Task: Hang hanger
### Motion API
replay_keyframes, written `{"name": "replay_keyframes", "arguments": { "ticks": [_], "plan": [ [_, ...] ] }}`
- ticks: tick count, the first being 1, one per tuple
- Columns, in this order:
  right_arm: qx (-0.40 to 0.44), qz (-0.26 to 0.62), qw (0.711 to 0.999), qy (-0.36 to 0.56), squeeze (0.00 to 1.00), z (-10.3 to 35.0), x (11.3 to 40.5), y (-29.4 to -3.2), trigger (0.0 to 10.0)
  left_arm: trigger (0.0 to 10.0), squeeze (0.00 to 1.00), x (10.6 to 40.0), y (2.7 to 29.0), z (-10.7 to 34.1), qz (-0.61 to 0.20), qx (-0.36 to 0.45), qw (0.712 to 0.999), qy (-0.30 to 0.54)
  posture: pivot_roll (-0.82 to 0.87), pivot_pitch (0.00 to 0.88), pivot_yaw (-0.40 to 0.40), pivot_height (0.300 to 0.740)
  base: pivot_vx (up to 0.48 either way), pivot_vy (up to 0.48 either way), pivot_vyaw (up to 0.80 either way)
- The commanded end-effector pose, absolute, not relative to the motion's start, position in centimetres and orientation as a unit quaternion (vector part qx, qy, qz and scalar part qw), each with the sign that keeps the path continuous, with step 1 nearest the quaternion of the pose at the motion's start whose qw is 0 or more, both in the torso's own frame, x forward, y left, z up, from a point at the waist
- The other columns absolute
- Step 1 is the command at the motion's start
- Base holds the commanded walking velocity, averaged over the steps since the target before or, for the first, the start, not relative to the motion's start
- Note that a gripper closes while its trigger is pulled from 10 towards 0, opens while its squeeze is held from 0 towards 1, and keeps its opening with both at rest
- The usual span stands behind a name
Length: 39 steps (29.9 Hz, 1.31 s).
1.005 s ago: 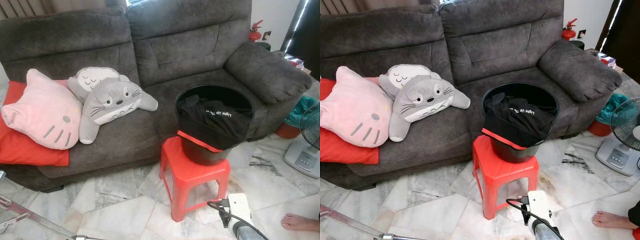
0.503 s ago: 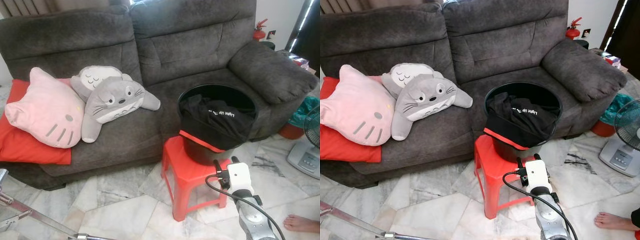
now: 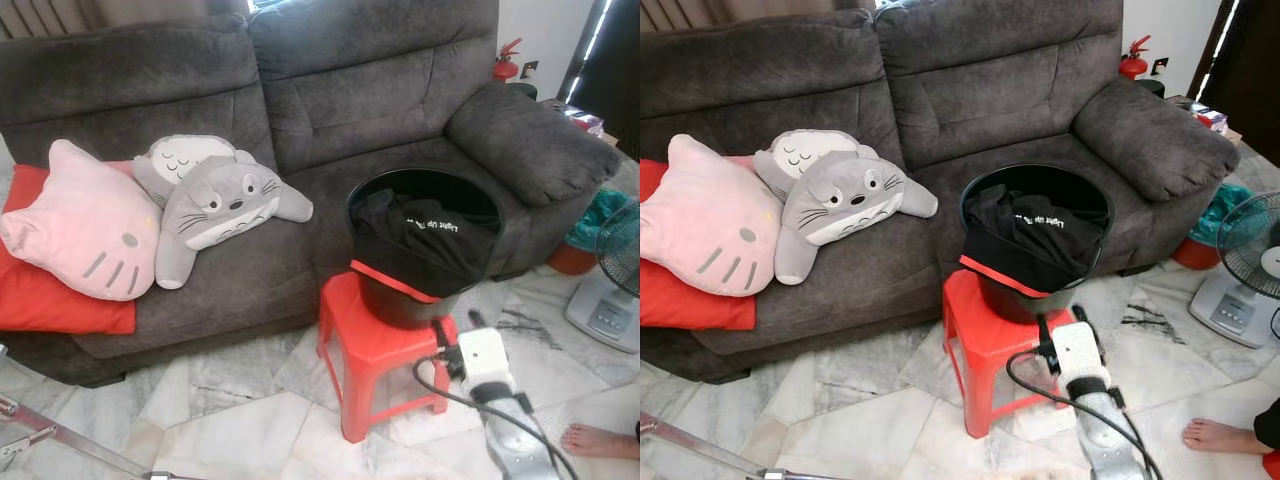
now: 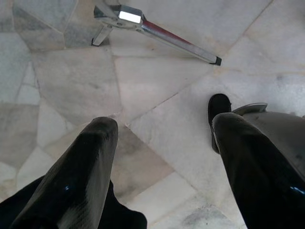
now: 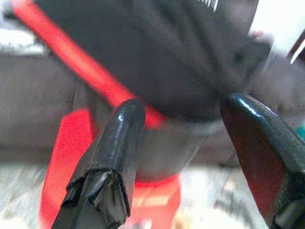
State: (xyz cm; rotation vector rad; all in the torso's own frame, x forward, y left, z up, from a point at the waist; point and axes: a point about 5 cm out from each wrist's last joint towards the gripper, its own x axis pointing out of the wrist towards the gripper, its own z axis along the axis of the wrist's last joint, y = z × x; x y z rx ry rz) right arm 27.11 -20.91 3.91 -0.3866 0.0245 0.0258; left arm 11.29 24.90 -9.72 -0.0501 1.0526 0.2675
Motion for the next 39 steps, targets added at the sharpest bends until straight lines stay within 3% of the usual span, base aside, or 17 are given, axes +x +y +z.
{"name": "replay_keyframes", "arguments": {
  "ticks": [1,26,35,39],
  "plan": [
    [-0.199,0.028,0.979,-0.018,0.0,4.8,27.2,-20.0,10.0,10.0,0.0,11.0,25.2,-9.7,0.129,-0.02,0.854,0.504,-0.22,0.0,0.11,0.74,0.0,0.0,0.0],
    [-0.201,0.042,0.978,-0.029,0.0,6.1,27.1,-18.8,10.0,10.0,0.0,11.0,25.3,-9.7,0.126,-0.016,0.855,0.503,-0.22,0.0,0.115,0.74,0.299,0.0,0.0],
    [-0.203,0.058,0.977,-0.023,0.0,5.9,26.0,-18.7,10.0,10.0,0.0,11.0,25.3,-9.7,0.126,-0.011,0.855,0.502,-0.23,0.0,0.117,0.74,0.0,0.0,0.0],
    [-0.236,0.105,0.966,-0.022,0.0,5.7,24.9,-18.1,10.0,10.0,0.0,11.1,25.3,-9.7,0.123,-0.009,0.855,0.503,-0.24,0.0,0.122,0.74,0.0,0.0,0.0]
  ]
}}
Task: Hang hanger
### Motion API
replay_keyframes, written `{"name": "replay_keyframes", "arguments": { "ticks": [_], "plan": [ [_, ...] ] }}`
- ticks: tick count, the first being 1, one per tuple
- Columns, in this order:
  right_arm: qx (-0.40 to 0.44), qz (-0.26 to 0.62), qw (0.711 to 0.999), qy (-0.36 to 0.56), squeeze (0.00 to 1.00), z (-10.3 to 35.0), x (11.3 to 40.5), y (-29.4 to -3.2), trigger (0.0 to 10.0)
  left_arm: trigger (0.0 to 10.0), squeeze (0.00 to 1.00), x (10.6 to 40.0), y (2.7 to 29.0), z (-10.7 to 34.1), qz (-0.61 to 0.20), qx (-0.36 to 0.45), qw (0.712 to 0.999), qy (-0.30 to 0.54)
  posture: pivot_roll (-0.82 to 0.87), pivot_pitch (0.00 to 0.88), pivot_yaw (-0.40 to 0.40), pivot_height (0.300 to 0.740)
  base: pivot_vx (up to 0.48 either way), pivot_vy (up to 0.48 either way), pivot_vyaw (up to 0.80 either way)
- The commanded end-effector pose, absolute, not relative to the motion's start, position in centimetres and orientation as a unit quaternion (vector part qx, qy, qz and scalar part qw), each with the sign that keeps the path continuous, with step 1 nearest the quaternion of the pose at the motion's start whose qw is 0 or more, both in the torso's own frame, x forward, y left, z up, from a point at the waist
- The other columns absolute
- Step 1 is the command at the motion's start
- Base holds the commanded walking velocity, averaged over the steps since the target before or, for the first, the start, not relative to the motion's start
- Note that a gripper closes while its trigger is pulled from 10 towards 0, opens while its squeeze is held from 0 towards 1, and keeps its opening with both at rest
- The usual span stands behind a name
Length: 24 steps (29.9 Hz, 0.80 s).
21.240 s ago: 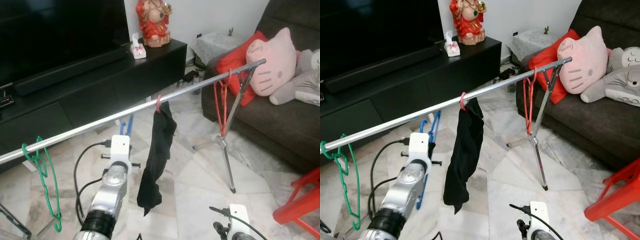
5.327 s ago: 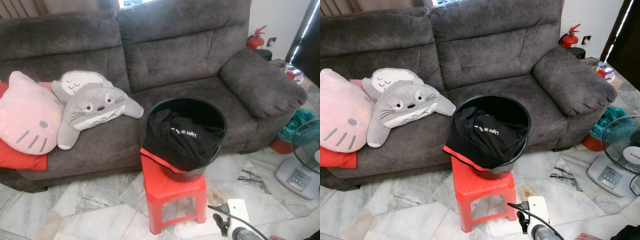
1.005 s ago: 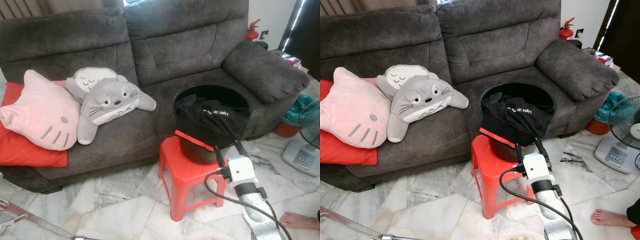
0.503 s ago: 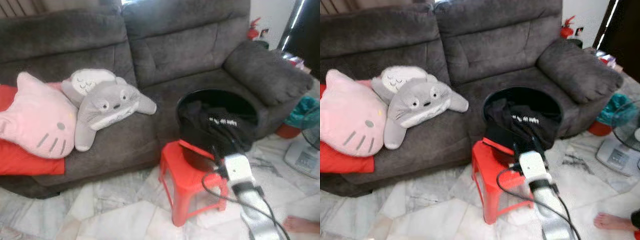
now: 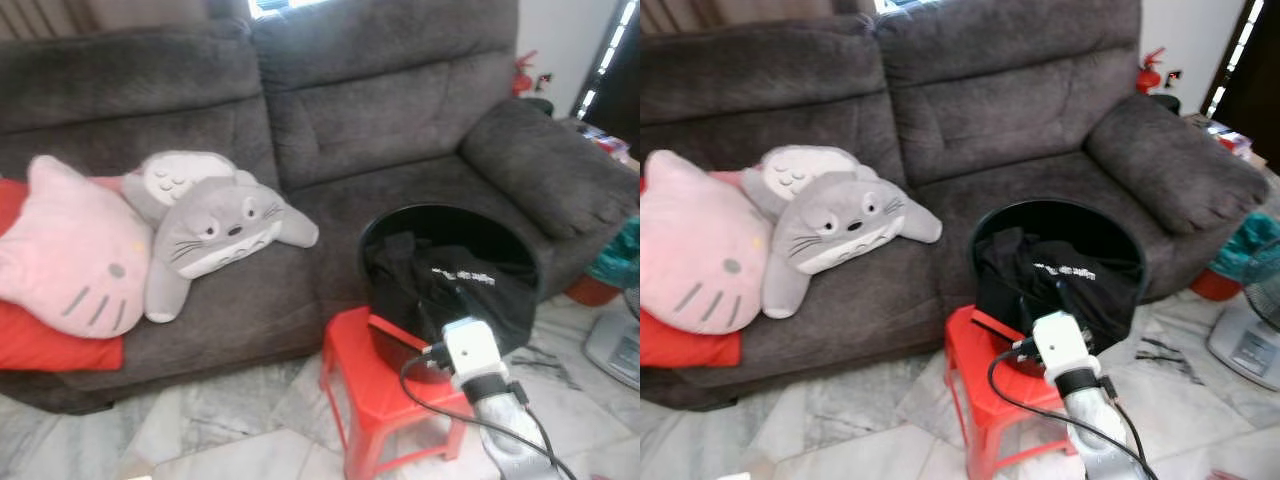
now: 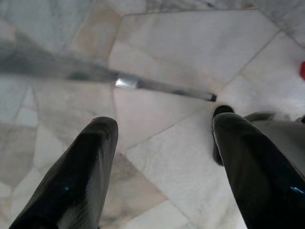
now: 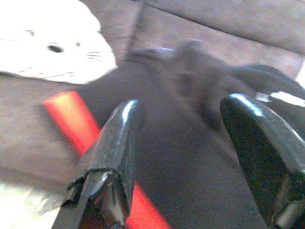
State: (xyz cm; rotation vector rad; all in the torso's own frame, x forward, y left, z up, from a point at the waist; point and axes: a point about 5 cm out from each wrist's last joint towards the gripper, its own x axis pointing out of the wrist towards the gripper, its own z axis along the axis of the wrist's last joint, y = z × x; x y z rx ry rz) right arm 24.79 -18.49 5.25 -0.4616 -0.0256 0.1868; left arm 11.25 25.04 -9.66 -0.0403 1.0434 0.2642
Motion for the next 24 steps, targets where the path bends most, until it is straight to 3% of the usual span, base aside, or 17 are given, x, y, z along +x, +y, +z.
{"name": "replay_keyframes", "arguments": {
  "ticks": [1,13,16,24],
  "plan": [
    [-0.237,0.108,0.965,-0.021,0.0,5.7,24.7,-18.1,10.0,10.0,0.0,11.1,25.3,-9.7,0.122,-0.009,0.855,0.503,-0.24,0.0,0.122,0.74,0.0,0.0,0.0],
    [-0.336,0.172,0.925,0.045,0.0,4.9,24.3,-18.6,10.0,10.0,0.0,11.8,25.4,-9.4,0.124,-0.007,0.858,0.498,-0.27,0.0,0.126,0.74,0.0,0.0,0.0],
    [-0.384,0.22,0.895,0.057,0.0,4.3,24.3,-17.9,10.0,10.0,0.0,12.1,25.4,-9.4,0.125,-0.006,0.859,0.496,-0.26,0.0,0.121,0.74,0.0,0.0,0.0],
    [-0.402,0.262,0.873,0.084,0.0,3.7,24.1,-17.5,10.0,10.0,0.0,12.3,25.1,-9.4,0.126,-0.011,0.859,0.496,-0.28,0.0,0.114,0.74,0.0,0.0,0.0]
  ]
}}
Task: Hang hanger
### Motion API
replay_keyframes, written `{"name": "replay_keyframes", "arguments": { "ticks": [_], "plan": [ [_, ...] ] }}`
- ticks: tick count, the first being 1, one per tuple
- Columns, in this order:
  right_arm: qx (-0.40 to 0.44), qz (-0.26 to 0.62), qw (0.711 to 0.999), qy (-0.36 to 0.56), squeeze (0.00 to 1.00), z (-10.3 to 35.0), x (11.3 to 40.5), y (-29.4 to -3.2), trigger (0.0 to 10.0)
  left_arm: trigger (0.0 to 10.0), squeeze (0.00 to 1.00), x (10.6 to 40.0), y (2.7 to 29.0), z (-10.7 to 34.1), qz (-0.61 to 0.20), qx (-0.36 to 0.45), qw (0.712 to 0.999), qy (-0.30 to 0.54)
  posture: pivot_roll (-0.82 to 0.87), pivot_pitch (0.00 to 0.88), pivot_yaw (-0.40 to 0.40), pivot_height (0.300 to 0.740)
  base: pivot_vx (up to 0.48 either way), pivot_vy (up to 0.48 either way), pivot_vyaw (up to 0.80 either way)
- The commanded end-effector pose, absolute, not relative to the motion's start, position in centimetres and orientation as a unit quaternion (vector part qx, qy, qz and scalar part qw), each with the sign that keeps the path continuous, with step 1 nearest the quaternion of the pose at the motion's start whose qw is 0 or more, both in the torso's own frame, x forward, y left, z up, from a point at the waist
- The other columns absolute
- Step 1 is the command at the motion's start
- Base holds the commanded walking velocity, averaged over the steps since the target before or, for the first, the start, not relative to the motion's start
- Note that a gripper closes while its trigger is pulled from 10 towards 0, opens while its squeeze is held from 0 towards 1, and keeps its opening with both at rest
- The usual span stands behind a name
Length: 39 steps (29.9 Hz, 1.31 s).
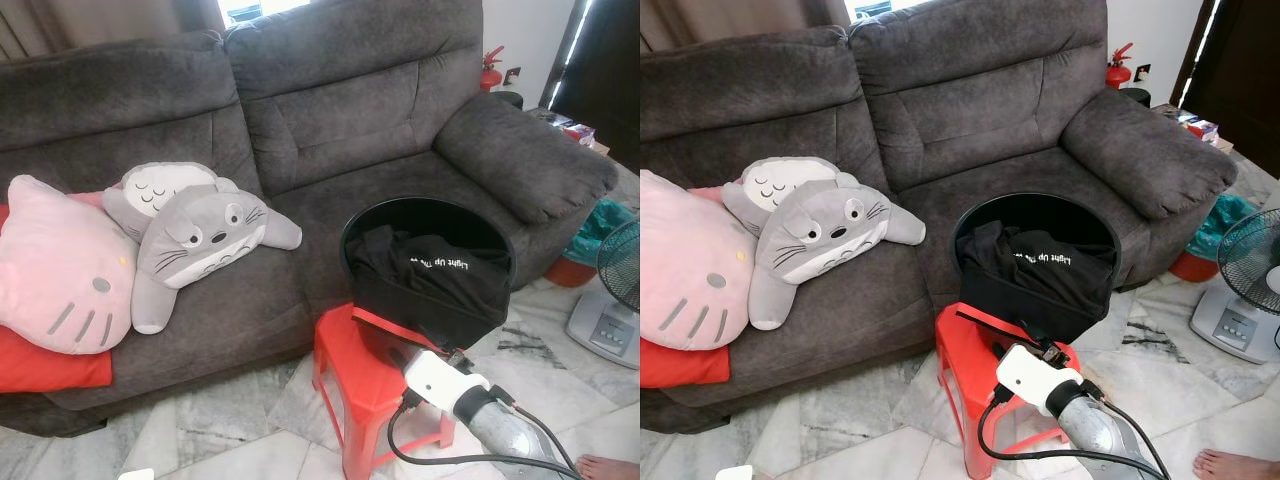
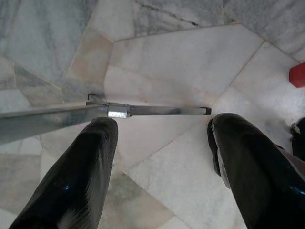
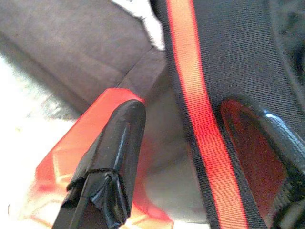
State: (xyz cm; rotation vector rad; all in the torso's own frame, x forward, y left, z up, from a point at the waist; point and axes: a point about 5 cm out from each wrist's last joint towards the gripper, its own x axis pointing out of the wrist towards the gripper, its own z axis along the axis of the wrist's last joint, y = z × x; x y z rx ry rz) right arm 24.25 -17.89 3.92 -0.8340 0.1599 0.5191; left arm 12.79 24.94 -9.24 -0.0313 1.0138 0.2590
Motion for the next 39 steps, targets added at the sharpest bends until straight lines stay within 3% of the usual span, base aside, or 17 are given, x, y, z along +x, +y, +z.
{"name": "replay_keyframes", "arguments": {
  "ticks": [1,8,11,24,39],
  "plan": [
    [-0.402,0.263,0.873,0.085,0.0,3.6,24.1,-17.5,10.0,10.0,0.0,12.3,25.1,-9.4,0.126,-0.011,0.859,0.496,-0.28,0.0,0.114,0.74,0.0,0.0,0.0],
    [-0.436,0.25,0.858,0.104,0.0,3.5,23.5,-18.5,10.0,10.0,0.0,12.3,24.8,-9.5,0.122,-0.013,0.859,0.496,-0.28,0.0,0.099,0.74,0.0,0.0,0.0],
    [-0.448,0.181,0.866,0.127,0.0,3.6,22.6,-20.2,10.0,10.0,0.0,12.3,24.6,-9.5,0.124,-0.017,0.859,0.496,-0.29,0.0,0.09,0.74,0.0,0.0,0.0],
    [-0.45,0.087,0.882,0.109,0.0,5.0,23.6,-21.6,10.0,10.0,0.0,12.1,24.4,-9.7,0.125,-0.021,0.857,0.499,-0.3,0.0,0.074,0.74,0.0,0.0,0.0],
    [-0.427,0.168,0.877,0.145,0.0,3.2,23.3,-20.1,10.0,10.0,0.0,11.7,24.3,-9.8,0.13,-0.026,0.855,0.501,-0.28,0.0,0.052,0.74,0.0,0.0,0.0]
  ]
}}
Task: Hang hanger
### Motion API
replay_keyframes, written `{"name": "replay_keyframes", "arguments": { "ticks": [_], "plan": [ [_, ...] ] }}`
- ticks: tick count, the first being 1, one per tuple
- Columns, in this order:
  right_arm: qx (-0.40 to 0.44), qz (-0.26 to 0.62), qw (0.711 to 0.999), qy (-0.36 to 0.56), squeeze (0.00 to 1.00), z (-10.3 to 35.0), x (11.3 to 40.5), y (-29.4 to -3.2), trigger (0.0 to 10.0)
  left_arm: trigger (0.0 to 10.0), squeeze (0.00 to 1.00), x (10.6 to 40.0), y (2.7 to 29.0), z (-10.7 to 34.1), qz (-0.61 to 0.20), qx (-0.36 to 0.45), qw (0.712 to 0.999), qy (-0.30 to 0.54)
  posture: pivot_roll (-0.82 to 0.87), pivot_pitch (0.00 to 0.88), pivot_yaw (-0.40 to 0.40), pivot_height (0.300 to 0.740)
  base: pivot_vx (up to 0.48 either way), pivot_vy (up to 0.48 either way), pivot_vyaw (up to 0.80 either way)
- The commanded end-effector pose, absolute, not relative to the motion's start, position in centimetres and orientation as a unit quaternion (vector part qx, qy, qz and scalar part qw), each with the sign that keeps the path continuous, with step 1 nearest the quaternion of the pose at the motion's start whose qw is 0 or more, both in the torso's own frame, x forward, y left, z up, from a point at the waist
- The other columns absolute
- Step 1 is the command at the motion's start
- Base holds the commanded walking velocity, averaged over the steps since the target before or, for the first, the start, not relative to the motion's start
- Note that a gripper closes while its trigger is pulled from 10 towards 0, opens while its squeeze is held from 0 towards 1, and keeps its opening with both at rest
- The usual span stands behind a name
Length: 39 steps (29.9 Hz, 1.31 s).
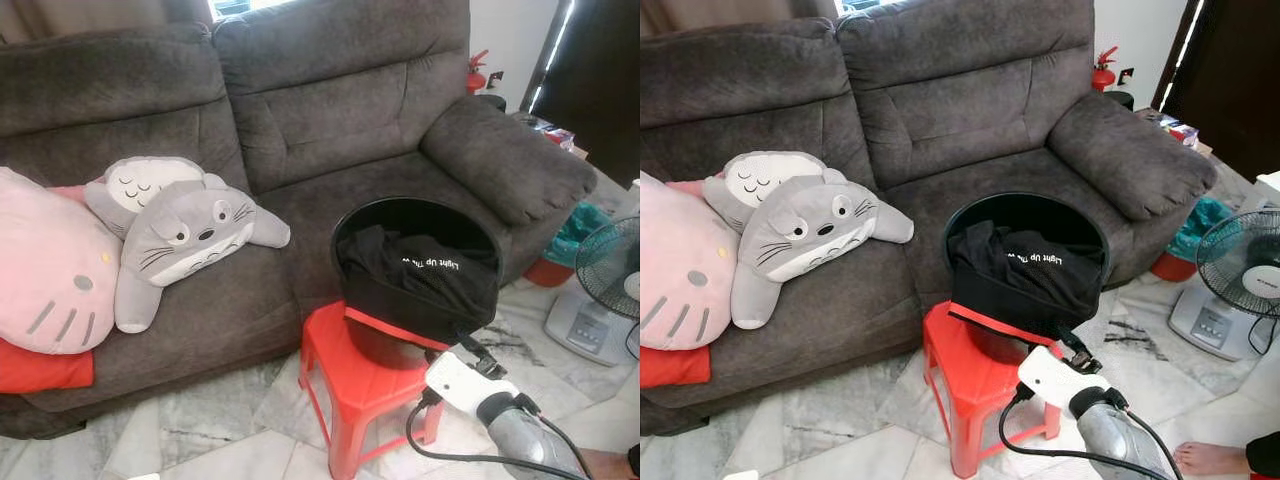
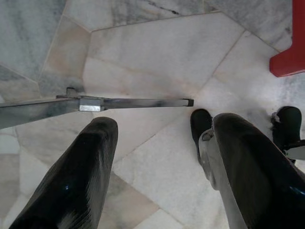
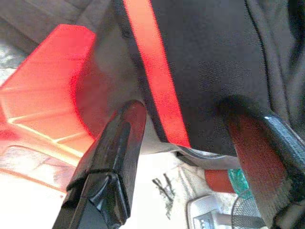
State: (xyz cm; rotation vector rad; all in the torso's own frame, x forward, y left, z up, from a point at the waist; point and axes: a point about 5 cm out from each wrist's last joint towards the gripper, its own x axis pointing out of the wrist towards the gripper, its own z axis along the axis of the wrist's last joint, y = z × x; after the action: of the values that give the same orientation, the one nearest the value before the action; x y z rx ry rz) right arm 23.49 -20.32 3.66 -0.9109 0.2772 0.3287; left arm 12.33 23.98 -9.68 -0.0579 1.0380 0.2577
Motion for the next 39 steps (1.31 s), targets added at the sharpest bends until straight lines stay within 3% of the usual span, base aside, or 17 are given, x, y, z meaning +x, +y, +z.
{"name": "replay_keyframes", "arguments": {
  "ticks": [1,9,10,17,18,19,20,39],
  "plan": [
    [-0.427,0.169,0.876,0.145,0.0,3.2,23.3,-20.1,10.0,10.0,0.0,11.7,24.3,-9.8,0.13,-0.027,0.855,0.501,-0.28,0.0,0.052,0.74,0.0,0.0,0.0],
    [-0.433,0.164,0.874,0.144,0.0,3.1,23.2,-20.4,10.0,10.0,0.0,11.7,24.3,-9.8,0.132,-0.028,0.855,0.501,-0.28,0.0,0.053,0.74,0.0,0.0,0.0],
    [-0.435,0.154,0.876,0.142,1.0,3.2,23.3,-20.5,10.0,10.0,0.0,11.7,24.3,-9.8,0.132,-0.028,0.855,0.501,-0.28,0.0,0.052,0.74,0.0,0.0,0.0],
    [-0.442,0.14,0.875,0.139,1.0,3.1,23.6,-20.8,10.0,10.0,0.0,11.8,24.3,-9.8,0.133,-0.031,0.855,0.499,-0.28,0.0,0.049,0.74,0.0,0.0,0.0],
    [-0.446,0.137,0.874,0.138,0.91,3.0,23.7,-20.8,10.0,10.0,0.0,11.8,24.2,-9.8,0.133,-0.031,0.856,0.499,-0.28,0.0,0.048,0.74,0.0,0.0,0.0],
    [-0.45,0.133,0.873,0.137,0.29,3.0,23.8,-20.9,10.0,10.0,0.0,11.8,24.2,-9.8,0.134,-0.031,0.856,0.499,-0.28,0.0,0.046,0.74,0.0,0.0,0.0],
    [-0.452,0.129,0.872,0.136,0.0,3.0,23.9,-21.0,10.0,10.0,0.0,11.8,24.2,-9.8,0.134,-0.031,0.856,0.499,-0.28,0.0,0.046,0.74,0.0,0.0,0.0],
    [-0.485,0.037,0.871,0.063,0.0,5.0,24.6,-22.8,10.0,10.0,0.0,11.8,24.1,-9.8,0.136,-0.035,0.856,0.498,-0.29,0.0,0.04,0.74,0.0,0.0,0.0]
  ]
}}
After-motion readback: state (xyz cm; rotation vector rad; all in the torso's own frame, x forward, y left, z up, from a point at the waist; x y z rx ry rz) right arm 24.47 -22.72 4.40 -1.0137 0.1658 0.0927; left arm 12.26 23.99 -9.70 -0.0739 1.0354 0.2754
